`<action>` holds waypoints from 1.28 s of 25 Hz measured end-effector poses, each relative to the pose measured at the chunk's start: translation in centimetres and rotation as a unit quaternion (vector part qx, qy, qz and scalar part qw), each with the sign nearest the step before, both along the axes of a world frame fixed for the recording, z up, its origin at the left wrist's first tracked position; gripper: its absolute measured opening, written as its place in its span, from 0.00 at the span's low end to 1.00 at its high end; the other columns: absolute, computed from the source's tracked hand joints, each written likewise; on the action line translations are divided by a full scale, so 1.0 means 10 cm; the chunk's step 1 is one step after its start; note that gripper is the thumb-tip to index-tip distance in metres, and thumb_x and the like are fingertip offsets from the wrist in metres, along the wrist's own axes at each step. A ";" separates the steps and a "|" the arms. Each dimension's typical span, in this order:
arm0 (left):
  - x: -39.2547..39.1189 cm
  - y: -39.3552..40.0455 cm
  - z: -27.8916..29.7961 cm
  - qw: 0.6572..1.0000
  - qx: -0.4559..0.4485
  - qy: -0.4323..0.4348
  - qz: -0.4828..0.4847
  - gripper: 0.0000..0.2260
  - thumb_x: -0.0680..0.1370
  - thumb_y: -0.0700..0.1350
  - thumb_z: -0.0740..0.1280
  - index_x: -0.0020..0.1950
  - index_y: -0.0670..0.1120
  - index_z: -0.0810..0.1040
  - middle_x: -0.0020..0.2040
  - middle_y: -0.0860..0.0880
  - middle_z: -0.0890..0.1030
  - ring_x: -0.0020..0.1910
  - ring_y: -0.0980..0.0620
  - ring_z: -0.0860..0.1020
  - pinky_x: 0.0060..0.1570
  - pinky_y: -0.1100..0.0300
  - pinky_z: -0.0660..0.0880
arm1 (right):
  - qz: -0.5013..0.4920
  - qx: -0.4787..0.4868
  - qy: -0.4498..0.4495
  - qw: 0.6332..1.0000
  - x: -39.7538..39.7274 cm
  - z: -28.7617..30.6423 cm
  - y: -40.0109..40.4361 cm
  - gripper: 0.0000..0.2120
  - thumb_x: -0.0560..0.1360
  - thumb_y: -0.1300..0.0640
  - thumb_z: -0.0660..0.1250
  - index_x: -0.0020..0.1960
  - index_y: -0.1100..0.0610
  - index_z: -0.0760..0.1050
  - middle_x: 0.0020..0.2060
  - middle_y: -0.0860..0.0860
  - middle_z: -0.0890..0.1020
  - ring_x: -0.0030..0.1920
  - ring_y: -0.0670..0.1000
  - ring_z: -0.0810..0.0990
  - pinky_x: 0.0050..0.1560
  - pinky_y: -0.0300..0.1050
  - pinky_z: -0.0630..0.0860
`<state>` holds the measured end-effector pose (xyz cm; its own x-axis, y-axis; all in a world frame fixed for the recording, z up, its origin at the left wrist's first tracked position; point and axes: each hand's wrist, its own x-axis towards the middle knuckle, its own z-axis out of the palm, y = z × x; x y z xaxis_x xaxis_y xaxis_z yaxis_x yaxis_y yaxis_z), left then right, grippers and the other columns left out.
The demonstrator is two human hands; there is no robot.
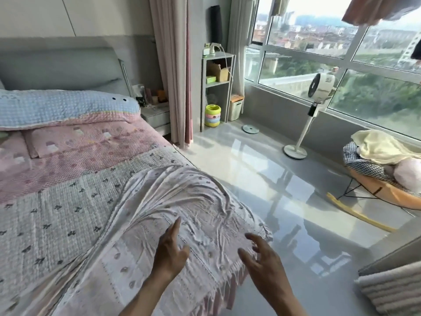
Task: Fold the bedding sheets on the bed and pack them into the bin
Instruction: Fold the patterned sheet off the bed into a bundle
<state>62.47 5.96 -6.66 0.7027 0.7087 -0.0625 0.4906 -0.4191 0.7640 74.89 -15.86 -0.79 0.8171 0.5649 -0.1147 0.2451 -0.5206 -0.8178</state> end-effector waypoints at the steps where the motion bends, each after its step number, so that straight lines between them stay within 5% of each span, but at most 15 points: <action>1: 0.31 -0.10 -0.05 1.000 -0.005 0.007 0.007 0.36 0.76 0.44 0.67 0.80 0.55 0.52 0.78 0.48 0.60 0.76 0.47 0.60 0.72 0.52 0.63 | 0.010 -0.006 0.001 1.000 0.41 -0.04 -0.06 0.17 0.75 0.45 0.70 0.63 0.39 0.72 0.62 0.43 0.78 0.61 0.44 0.77 0.62 0.47 0.75; 10: 2.40 0.10 -0.22 0.978 -0.031 0.022 0.205 0.36 0.76 0.43 0.67 0.80 0.50 0.53 0.78 0.45 0.60 0.76 0.46 0.61 0.72 0.53 0.64 | 0.233 -0.029 -0.025 0.972 3.00 -0.17 0.93 0.21 0.75 0.46 0.70 0.67 0.44 0.71 0.63 0.41 0.77 0.64 0.45 0.76 0.63 0.47 0.74; 20: 4.64 0.63 -0.25 0.934 -0.060 0.024 0.351 0.36 0.77 0.42 0.66 0.80 0.54 0.51 0.79 0.48 0.59 0.74 0.47 0.65 0.66 0.59 0.68 | 0.363 -0.049 0.023 0.930 5.39 -0.36 1.95 0.20 0.75 0.47 0.70 0.66 0.43 0.71 0.60 0.37 0.76 0.60 0.42 0.76 0.58 0.40 0.75; 24: 5.51 0.68 -0.27 0.897 -0.075 0.007 0.436 0.37 0.75 0.49 0.63 0.77 0.66 0.45 0.79 0.52 0.58 0.71 0.43 0.68 0.64 0.48 0.74 | 0.444 -0.030 0.001 0.896 6.40 -0.49 2.50 0.18 0.75 0.53 0.71 0.63 0.43 0.73 0.59 0.41 0.78 0.58 0.47 0.79 0.54 0.43 0.76; 28: 5.93 0.74 -0.26 0.869 -0.085 0.032 0.486 0.37 0.74 0.50 0.62 0.77 0.66 0.45 0.79 0.53 0.56 0.75 0.50 0.61 0.71 0.50 0.67 | 0.505 -0.038 -0.001 0.862 6.81 -0.52 3.11 0.17 0.76 0.56 0.71 0.64 0.48 0.75 0.56 0.45 0.80 0.57 0.49 0.81 0.48 0.41 0.71; 32: 5.83 1.19 -0.21 0.801 -0.052 0.032 0.595 0.35 0.78 0.46 0.64 0.79 0.60 0.48 0.80 0.52 0.55 0.77 0.49 0.57 0.75 0.49 0.59 | 0.607 -0.030 -0.008 0.794 6.59 -0.60 3.93 0.16 0.77 0.59 0.68 0.63 0.48 0.75 0.55 0.48 0.81 0.57 0.50 0.81 0.49 0.42 0.73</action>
